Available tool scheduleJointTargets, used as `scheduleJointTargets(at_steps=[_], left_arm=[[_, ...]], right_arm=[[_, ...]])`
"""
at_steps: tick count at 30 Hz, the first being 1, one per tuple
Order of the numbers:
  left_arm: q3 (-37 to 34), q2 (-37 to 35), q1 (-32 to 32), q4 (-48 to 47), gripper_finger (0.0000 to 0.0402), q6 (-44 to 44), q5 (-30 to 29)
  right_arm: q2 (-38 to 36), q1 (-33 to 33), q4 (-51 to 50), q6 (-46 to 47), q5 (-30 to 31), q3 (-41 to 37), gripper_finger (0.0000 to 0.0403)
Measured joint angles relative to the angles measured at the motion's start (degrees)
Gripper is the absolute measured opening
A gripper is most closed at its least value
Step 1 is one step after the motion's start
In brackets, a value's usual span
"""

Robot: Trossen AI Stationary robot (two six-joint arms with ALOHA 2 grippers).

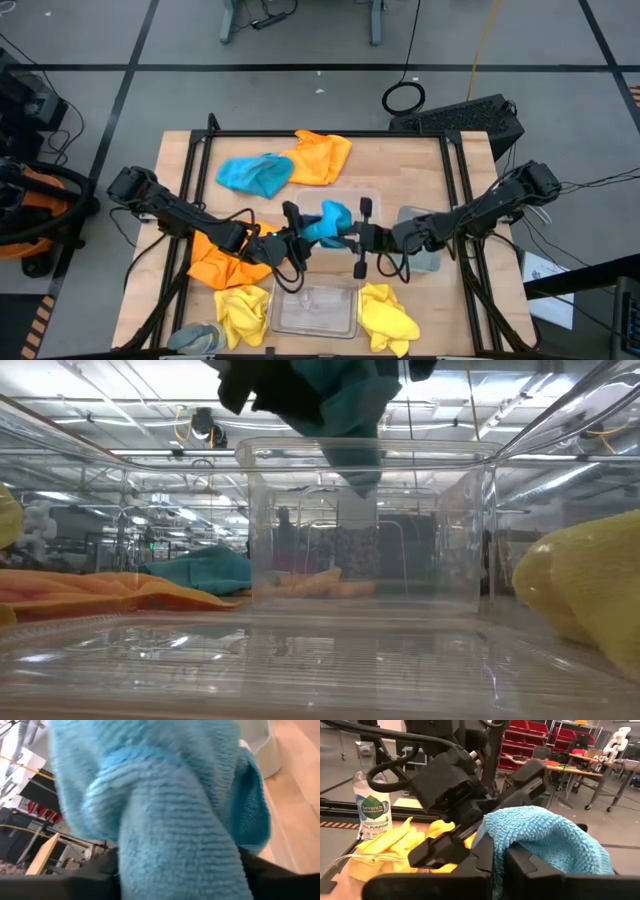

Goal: Sort microfiber towel by color & place in baskets
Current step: Put the right blue microfiber cloth into the gray bin

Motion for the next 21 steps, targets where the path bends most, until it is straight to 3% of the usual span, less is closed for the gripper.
scheduleJointTargets(at_steps=[5, 7, 10, 14, 21], left_arm=[[0.0, -2.0, -1.4, -0.2, 0.006, -0.3, -0.6], [0.0, -3.0, -2.2, -0.1, 0.0023, -0.5, -0.7], [0.0, -4.5, -3.5, -0.9, 0.0029, -1.6, -0.6], [0.0, -6.1, -5.1, -2.6, 0.0054, -2.8, -0.6], [0.0, -8.7, -5.0, -8.9, 0.0029, -8.9, -3.8]], right_arm=[[0.0, 1.0, -1.7, 3.2, 0.3, 0.0, 0.004], [0.0, 1.6, -3.8, 6.3, 0.4, 0.1, 0.0064], [0.0, 2.7, -8.7, 10.2, 1.2, 0.1, 0.0109], [0.0, 4.7, -11.9, 12.3, 7.0, 0.1, 0.0175], [-0.8, 10.0, -10.6, 3.6, 15.2, 2.5, 0.0255]])
